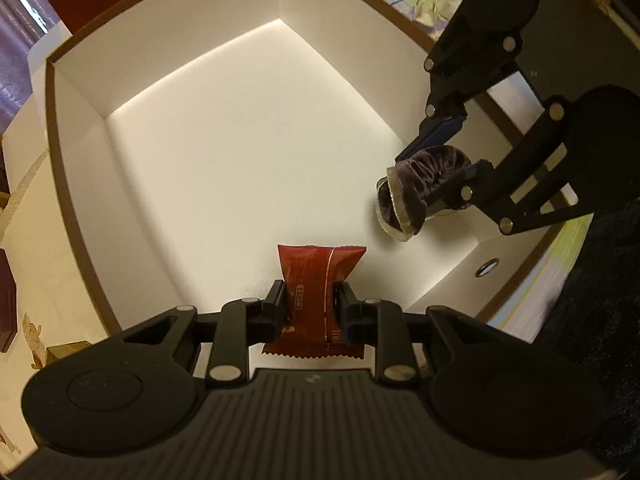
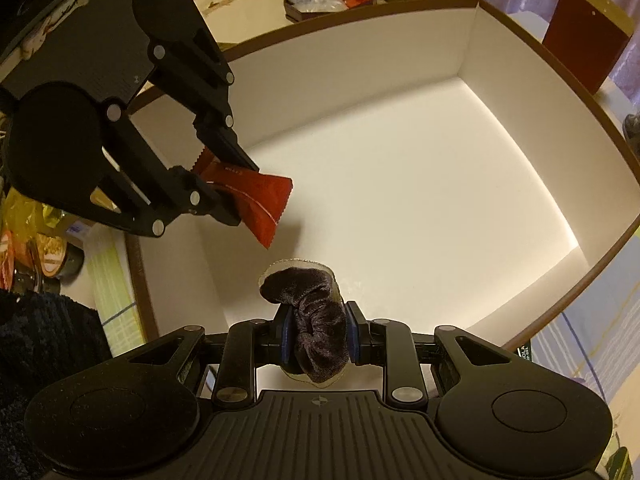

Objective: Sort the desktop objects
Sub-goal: 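Carry the red packet and scrunchie with both tools over the open box, then open both tools to drop the red packet and scrunchie into the box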

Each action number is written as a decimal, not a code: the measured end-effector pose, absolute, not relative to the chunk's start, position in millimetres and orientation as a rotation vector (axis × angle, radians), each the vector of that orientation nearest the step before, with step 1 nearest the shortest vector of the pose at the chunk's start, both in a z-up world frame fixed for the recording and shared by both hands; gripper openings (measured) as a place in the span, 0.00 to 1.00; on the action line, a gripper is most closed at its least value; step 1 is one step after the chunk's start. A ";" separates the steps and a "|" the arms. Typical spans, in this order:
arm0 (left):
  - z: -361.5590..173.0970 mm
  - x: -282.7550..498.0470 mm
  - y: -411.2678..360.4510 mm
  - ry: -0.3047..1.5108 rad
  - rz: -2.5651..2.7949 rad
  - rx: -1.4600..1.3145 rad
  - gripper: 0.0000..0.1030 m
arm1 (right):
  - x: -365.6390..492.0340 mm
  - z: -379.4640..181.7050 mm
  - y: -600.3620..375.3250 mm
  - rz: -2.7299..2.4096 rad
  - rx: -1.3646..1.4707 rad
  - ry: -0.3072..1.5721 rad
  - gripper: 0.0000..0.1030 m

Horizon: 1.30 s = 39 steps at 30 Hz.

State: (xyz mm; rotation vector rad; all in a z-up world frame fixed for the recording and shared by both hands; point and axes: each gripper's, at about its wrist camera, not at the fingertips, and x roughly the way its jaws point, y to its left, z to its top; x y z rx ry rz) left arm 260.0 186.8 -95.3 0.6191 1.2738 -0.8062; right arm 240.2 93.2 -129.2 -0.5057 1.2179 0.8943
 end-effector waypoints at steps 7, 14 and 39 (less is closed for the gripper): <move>-116.2 260.5 186.7 1.337 -0.781 0.647 0.22 | 246.4 -139.8 100.1 0.894 -0.541 1.249 0.25; -127.6 253.2 189.9 1.353 -0.735 0.673 0.30 | 251.5 -147.6 109.4 0.889 -0.649 1.212 0.64; -67.1 245.0 188.1 1.235 -0.608 0.612 0.68 | 219.4 -83.7 101.9 0.894 -0.612 1.073 0.74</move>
